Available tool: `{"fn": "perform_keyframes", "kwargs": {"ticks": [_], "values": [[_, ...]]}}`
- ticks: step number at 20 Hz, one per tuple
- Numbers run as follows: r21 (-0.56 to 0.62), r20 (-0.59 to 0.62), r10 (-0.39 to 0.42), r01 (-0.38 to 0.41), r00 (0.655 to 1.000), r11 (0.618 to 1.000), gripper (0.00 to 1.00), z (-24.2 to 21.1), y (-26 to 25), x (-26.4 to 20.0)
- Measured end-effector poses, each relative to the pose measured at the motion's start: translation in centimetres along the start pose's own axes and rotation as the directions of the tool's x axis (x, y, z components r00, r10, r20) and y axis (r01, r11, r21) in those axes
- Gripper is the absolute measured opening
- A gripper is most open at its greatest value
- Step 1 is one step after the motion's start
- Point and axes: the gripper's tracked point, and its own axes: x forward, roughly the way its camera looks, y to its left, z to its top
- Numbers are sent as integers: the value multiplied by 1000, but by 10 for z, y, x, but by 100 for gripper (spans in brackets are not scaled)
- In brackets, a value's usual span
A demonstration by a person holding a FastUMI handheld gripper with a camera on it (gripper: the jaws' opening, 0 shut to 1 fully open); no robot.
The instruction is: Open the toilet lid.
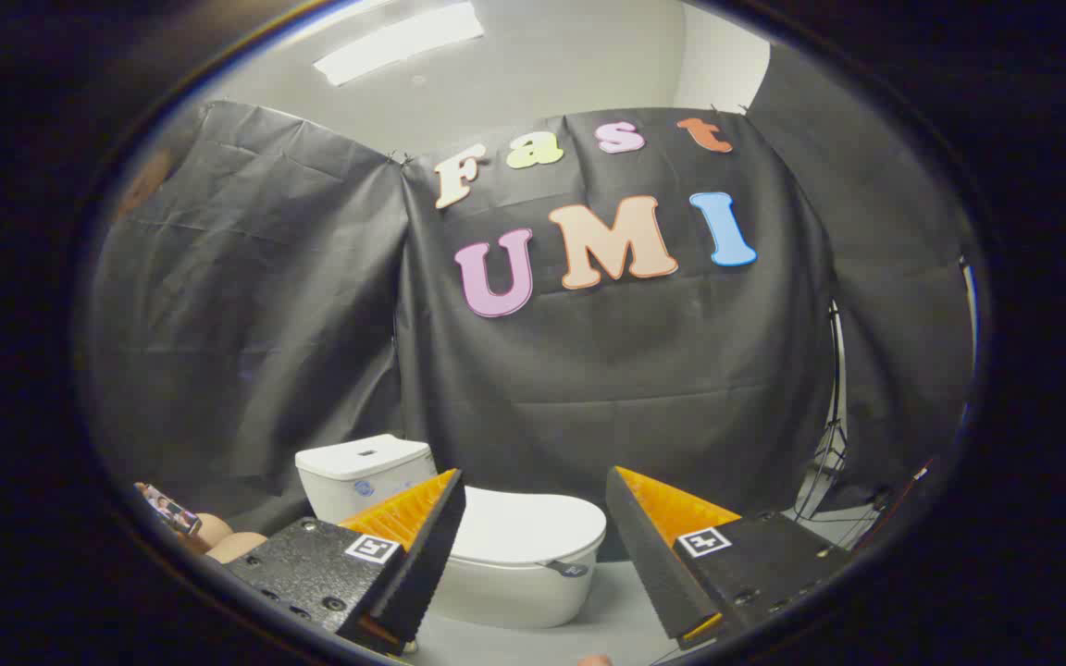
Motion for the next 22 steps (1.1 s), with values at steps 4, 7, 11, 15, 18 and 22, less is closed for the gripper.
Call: {"fn": "perform_keyframes", "kwargs": {"ticks": [4, 7, 11, 15, 18, 22], "values": [[-15, -28, -13, 13, 1000, 1000, 93, -5, -3, 2], [-19, -57, -17, 16, 998, 1000, 93, -11, -3, 4], [-27, -72, -21, 19, 997, 999, 93, -14, -3, 4], [-14, -86, -37, 35, 996, 999, 93, -17, -8, 6], [-16, -128, -56, 55, 990, 998, 94, -29, -11, 11], [3, -248, -62, 64, 967, 998, 94, -55, -15, 25]]}}
